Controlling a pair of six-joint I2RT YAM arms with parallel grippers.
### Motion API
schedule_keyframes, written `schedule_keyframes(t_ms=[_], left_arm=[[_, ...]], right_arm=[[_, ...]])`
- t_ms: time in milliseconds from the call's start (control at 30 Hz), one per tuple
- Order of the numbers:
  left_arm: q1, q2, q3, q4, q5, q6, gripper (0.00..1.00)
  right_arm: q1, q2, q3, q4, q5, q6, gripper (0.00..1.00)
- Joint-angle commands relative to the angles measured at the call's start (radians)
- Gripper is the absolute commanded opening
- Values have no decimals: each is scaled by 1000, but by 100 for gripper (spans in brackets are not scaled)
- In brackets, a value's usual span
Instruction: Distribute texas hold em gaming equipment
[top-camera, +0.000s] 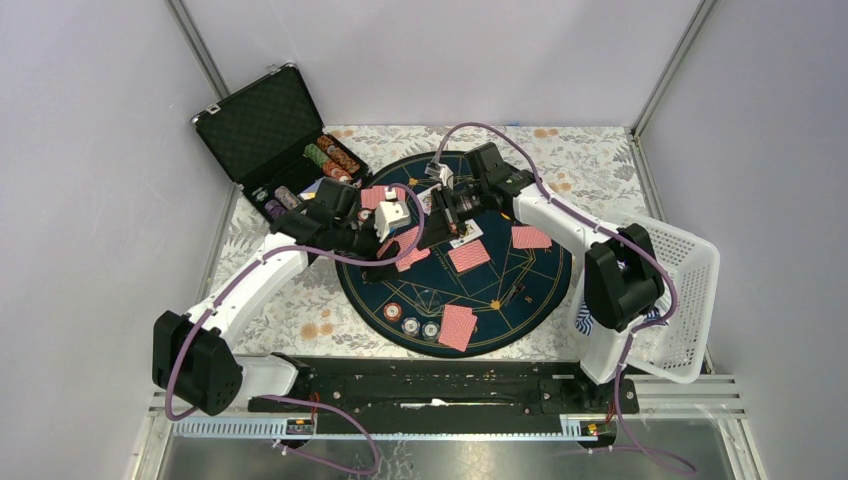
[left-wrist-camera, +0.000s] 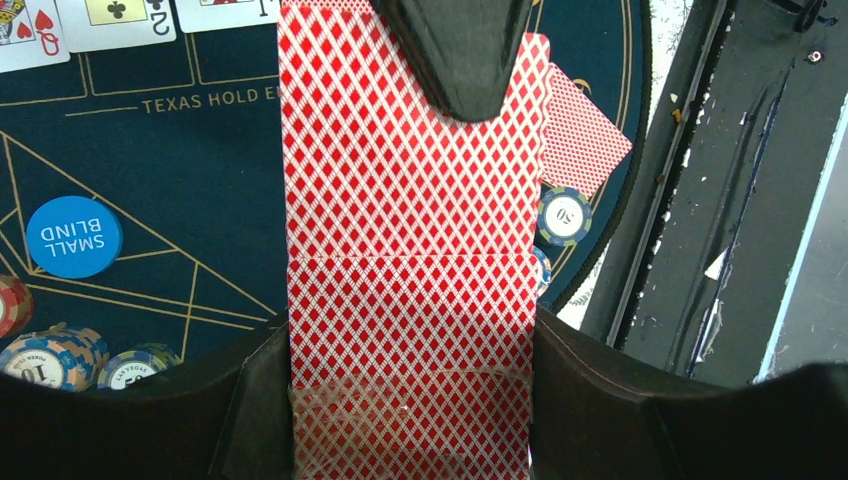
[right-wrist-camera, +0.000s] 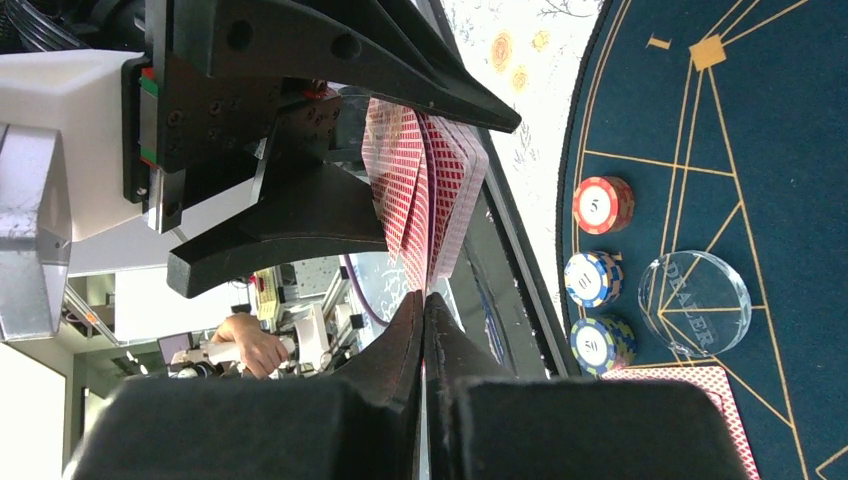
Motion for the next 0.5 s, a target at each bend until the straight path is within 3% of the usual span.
schedule_keyframes(t_ms=[0,333,433,467], left_arm=[[-1,-11,45,61,33,11,0],[-1,-10,47,62,44,8,0],[-1,-14,46,62,44,6,0],[-1,-14,47,61,43,6,0]], right_arm=[[36,11,34,2,-41,15,0],[53,47,43,20,-31,39,1],[55,47,46,12,-30,34,13],[54,45,47,4,-27,28,22]])
